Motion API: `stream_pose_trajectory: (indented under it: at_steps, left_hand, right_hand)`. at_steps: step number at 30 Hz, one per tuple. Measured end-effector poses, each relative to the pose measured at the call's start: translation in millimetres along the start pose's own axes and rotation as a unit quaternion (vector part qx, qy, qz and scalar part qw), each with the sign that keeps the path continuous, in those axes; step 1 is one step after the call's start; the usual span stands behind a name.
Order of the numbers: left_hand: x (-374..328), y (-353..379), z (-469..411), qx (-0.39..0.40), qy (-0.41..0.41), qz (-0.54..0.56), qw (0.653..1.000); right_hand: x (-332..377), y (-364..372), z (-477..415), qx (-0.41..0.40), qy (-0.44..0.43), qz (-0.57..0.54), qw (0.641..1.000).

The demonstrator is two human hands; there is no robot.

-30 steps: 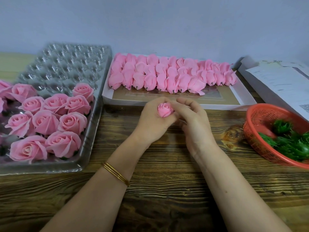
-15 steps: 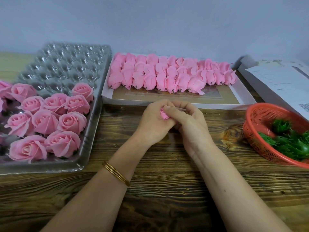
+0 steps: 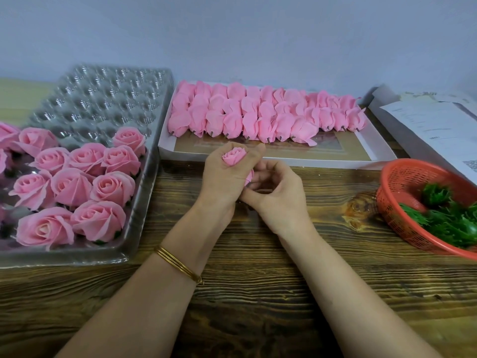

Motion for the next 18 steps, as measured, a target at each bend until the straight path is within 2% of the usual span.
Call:
stream_pose_trajectory:
  at_steps: [4,8,13,18]
  left_hand:
    - [-2.0,3.6,2.3,0.008,0.001,0.018,1.000]
    - [-1.3,7.2,1.5,0.035,-0.004,0.034,0.999]
    - [-2.4,8.6,1.1,0.060,-0.006,0.064,0.996]
    - [-6.3,8.4,-0.1,0.092,-0.011,0.064,0.994]
  right_hand:
    - [4.5,0.4,2.6,-0.027,-0.045,0.073,0.996]
    - [6.7,0.4,2.4,-0.028,-0.074,0.077,0.994]
    - [5.8,1.7,0.5,0.010,-0.060,-0.001,0.998]
    - [-1.6,9.0,1.9,0.077,0.016,-0.111,0.991]
Point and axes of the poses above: each hand's wrist, its own z-axis away from the middle knuckle, its own y-axis out of the palm, x = y × z, the point moved 8 cm from there along -z, towards the middle knuckle
